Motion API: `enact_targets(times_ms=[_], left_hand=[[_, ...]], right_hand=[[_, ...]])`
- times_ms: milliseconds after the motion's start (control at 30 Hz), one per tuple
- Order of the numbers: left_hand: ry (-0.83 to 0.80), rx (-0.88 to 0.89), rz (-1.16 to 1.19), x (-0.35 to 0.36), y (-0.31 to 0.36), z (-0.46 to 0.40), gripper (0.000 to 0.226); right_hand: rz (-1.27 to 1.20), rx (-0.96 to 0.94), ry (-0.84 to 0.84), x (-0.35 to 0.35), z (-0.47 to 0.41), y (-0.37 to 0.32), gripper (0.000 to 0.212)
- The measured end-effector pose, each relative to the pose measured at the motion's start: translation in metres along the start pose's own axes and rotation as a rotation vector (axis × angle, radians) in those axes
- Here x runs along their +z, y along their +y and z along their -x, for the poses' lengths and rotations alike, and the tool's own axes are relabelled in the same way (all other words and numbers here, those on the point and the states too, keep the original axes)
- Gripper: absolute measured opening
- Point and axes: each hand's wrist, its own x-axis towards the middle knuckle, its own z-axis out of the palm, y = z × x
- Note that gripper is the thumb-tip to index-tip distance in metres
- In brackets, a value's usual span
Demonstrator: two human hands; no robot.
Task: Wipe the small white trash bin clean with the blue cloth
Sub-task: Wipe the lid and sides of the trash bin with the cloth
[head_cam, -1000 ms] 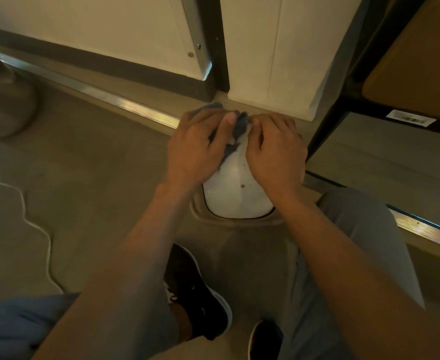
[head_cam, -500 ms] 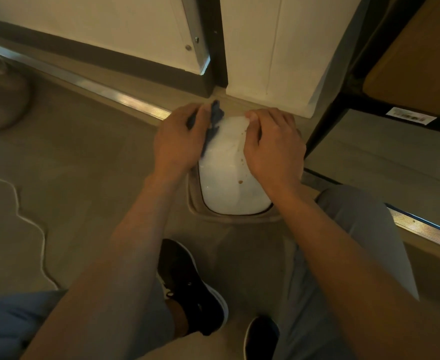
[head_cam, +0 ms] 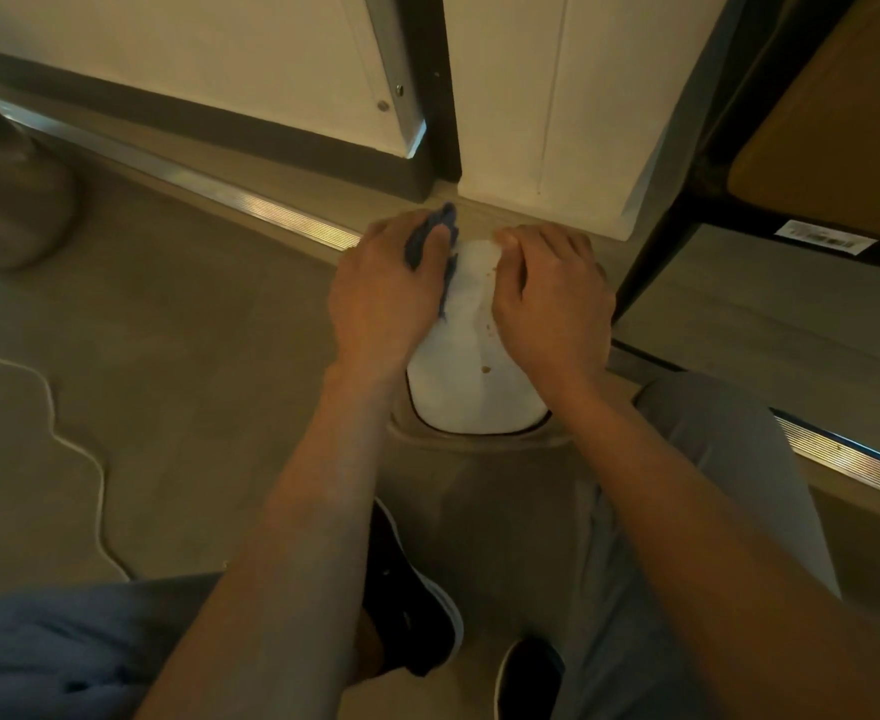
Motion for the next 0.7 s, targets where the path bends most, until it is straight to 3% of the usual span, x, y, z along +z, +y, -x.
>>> enact_targets(times_ms=[67, 200, 300, 433, 633, 700], left_hand=[[-0.018, 0.078, -0.132, 0.004, 0.009, -0.008, 0.038], [0.104, 0.369, -0.133, 0.007, 0.002, 0.055, 0.031], [0.109, 0.295, -0.060, -0.002, -0.014, 0.067, 0.029], [0.026, 0.127, -0.029, -0.001, 0.000, 0.014, 0.033], [0.156, 0.380, -0.105, 0.007, -0.010, 0.073, 0.028], [0.155, 0.310, -0.061, 0.000, -0.019, 0.069, 0.029]], right_hand=[[-0.011, 0.000, 0.016, -0.001, -0.001, 0.001, 0.043], [0.012, -0.014, 0.001, -0.001, -0.001, 0.002, 0.042], [0.023, -0.003, -0.006, -0.001, 0.000, 0.001, 0.041], [0.013, 0.001, -0.002, -0.001, -0.001, 0.000, 0.037], [0.029, -0.012, -0.006, -0.002, -0.001, 0.001, 0.037], [0.030, -0.004, -0.002, -0.001, 0.000, 0.001, 0.037]])
